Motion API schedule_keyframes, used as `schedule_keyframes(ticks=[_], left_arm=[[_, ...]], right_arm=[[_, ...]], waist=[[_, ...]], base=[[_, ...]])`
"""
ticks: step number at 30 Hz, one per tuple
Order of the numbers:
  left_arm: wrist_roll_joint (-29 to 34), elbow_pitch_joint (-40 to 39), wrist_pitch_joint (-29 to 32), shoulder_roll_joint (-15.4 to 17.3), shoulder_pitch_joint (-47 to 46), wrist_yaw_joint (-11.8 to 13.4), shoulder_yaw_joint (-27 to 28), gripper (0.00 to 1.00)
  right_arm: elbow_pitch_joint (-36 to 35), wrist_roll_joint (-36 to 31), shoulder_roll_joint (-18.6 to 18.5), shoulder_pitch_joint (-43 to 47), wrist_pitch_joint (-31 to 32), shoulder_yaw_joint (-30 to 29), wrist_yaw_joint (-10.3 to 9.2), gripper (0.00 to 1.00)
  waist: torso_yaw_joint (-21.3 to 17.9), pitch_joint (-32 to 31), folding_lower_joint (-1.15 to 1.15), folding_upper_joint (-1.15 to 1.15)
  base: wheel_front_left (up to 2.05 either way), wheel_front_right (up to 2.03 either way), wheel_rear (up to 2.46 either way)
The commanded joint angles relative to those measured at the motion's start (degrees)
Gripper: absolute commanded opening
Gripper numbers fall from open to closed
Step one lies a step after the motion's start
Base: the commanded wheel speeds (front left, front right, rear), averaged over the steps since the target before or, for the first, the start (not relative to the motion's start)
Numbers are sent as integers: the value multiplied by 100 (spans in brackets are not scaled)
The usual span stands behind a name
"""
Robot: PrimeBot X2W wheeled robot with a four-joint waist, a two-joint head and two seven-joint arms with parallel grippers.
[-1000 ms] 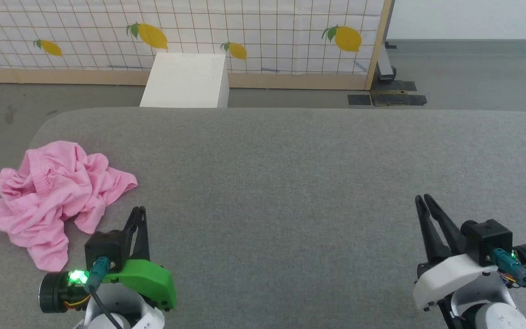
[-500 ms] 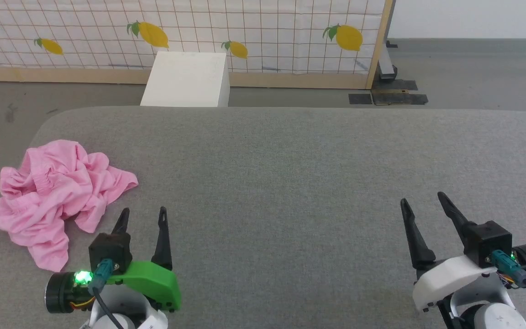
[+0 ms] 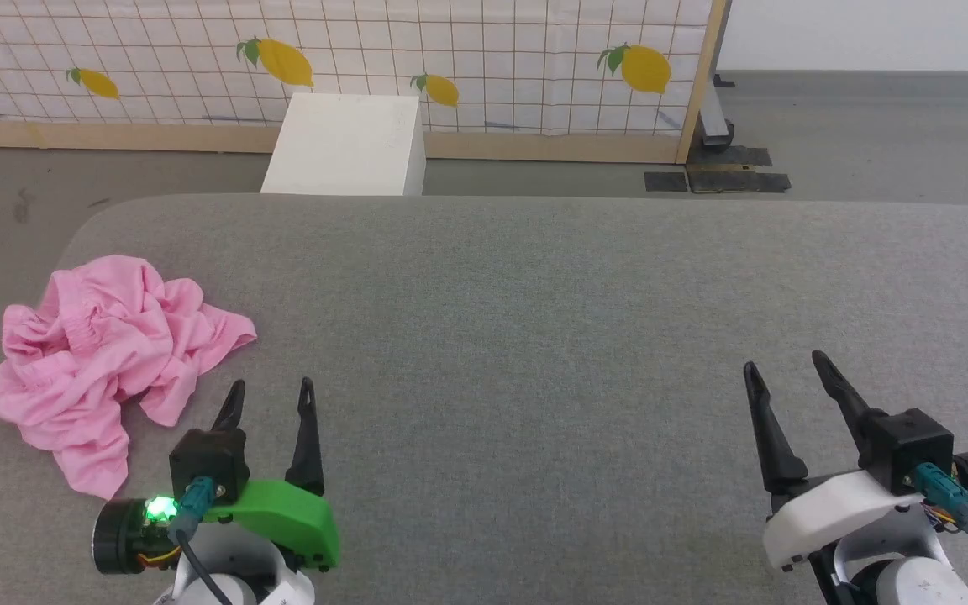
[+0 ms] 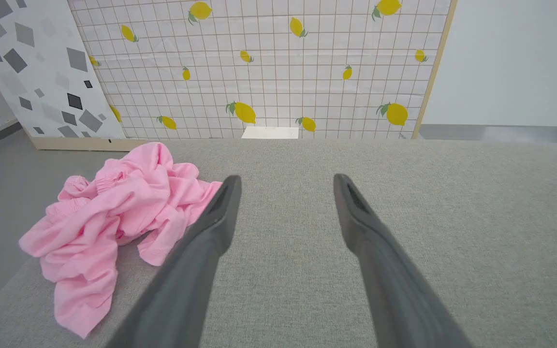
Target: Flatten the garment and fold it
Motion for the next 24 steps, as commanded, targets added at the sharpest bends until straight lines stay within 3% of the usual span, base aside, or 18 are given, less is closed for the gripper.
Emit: schedule_keyframes(ticks=[1,24], left_arm=[[-62,30,-55,0,-122,33,-16,100],[-345,159,-323,-5,-208,124,-76,100]], right_arm=[[19,66,5,-101,-65,-16,-2,100],[151,269,8,-90,-332,-147,-4,100]], waist=[[1,0,0,0],[31,-4,0,0]], base=[[0,0,0],[0,0,0]])
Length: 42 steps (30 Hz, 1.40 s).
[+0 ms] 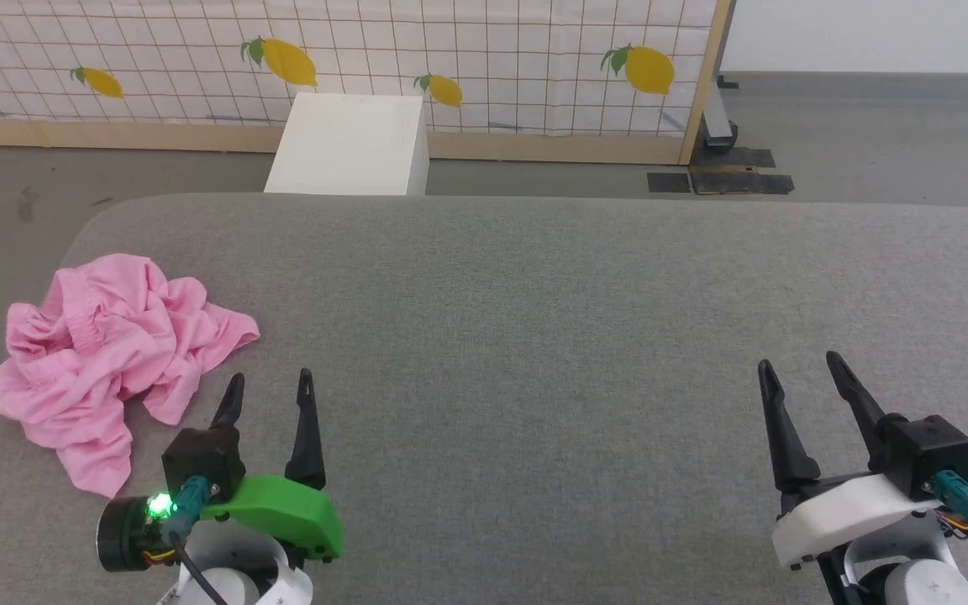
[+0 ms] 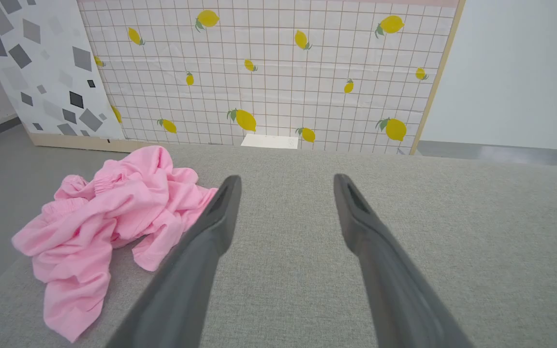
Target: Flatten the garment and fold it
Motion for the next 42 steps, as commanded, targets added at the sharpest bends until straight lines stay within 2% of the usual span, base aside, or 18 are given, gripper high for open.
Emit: schedule_keyframes(ticks=[1,42], left_arm=[[-83,35,-77,-5,-118,28,-22,100],[-645,467,-582,-12,-313,253,-237,100]], right_arm=[[29,58,7,-94,-65,-26,-4,100],[359,394,14,-174,-568,-249,-8,100]], waist=[[3,0,0,0],[-36,-57,0,0]], base=[[0,0,0],[0,0,0]])
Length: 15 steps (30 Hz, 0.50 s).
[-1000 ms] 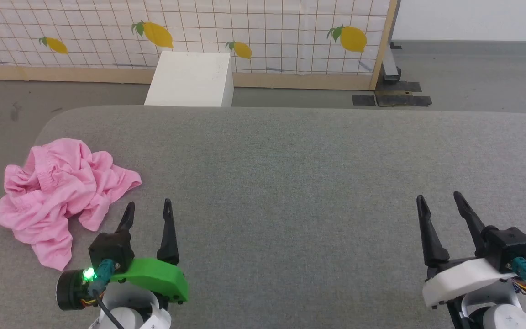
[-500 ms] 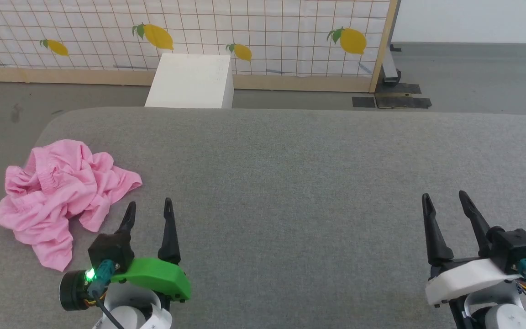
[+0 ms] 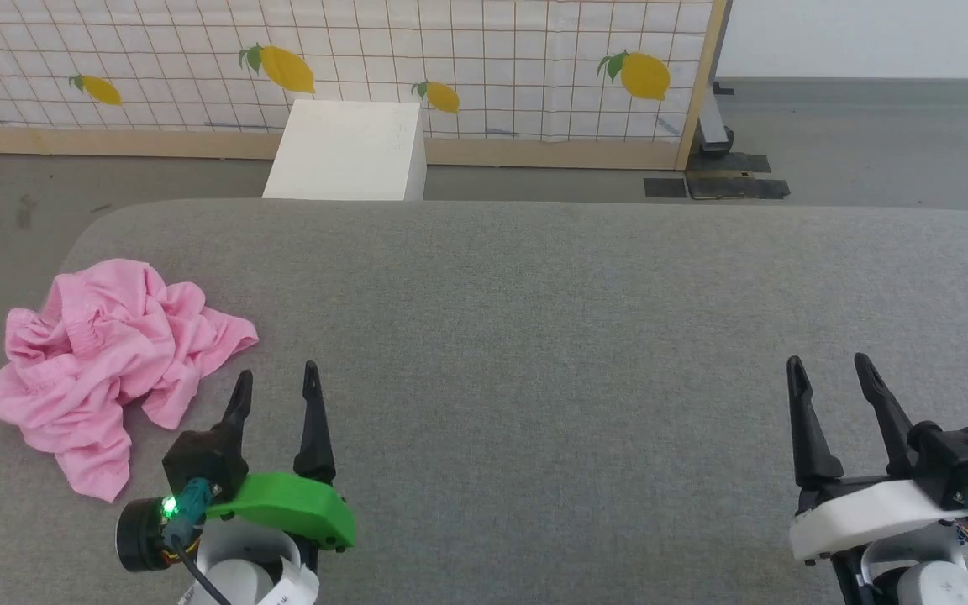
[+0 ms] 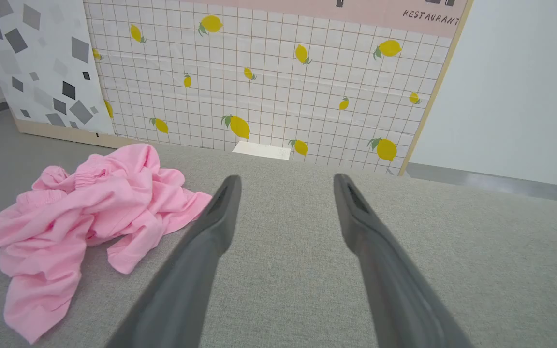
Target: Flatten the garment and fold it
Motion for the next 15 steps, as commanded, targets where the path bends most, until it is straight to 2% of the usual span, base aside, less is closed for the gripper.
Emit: schedule_keyframes(ticks=[1,15], left_arm=[[-35,34,-69,-11,-108,49,-20,100],[98,298,-233,69,-154,190,-191,100]], right_arm=[[27,54,13,-118,-62,-22,-6,100],[223,21,15,-126,-225,-45,-8,100]], waist=[[1,-2,0,0],[32,-51,0,0]], base=[[0,0,0],[0,0,0]])
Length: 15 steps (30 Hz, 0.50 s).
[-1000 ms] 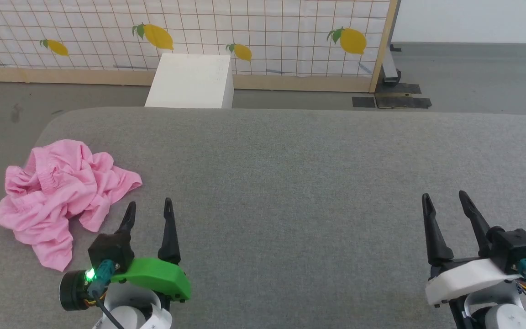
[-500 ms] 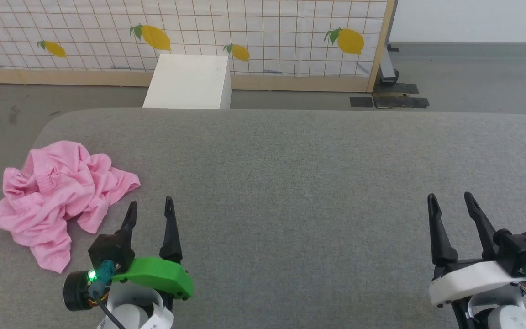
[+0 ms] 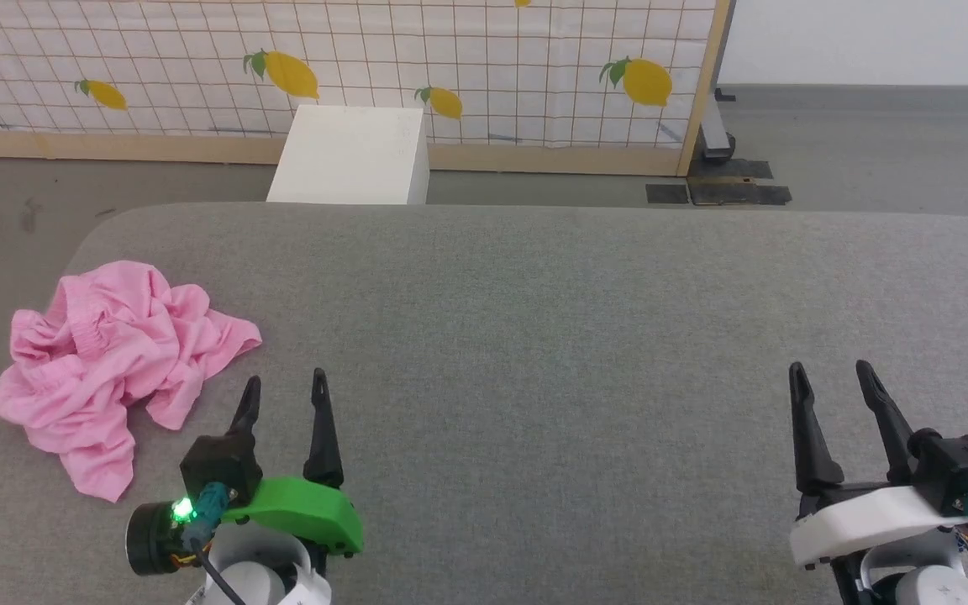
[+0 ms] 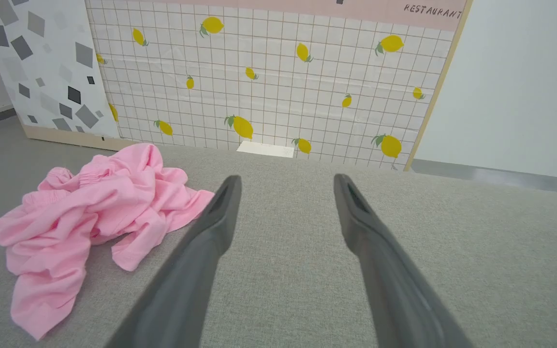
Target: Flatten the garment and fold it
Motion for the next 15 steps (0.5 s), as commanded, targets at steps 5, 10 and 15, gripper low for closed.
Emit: schedule_keyframes(ticks=[5,10,15], left_arm=[[15,115,-115,48,-110,74,-69,100],[-3,177,-175,66,-135,123,-118,100],[-27,207,-225,76,-164,159,-154,100]], right_arm=[[76,19,15,-117,-116,-7,-8,100],[119,3,15,-114,-176,-26,-8,100],[159,1,16,-132,-226,-43,-9,100]], waist=[[8,-12,0,0],[24,-11,0,0],[33,13,0,0]], base=[[0,0,0],[0,0,0],[0,0,0]])
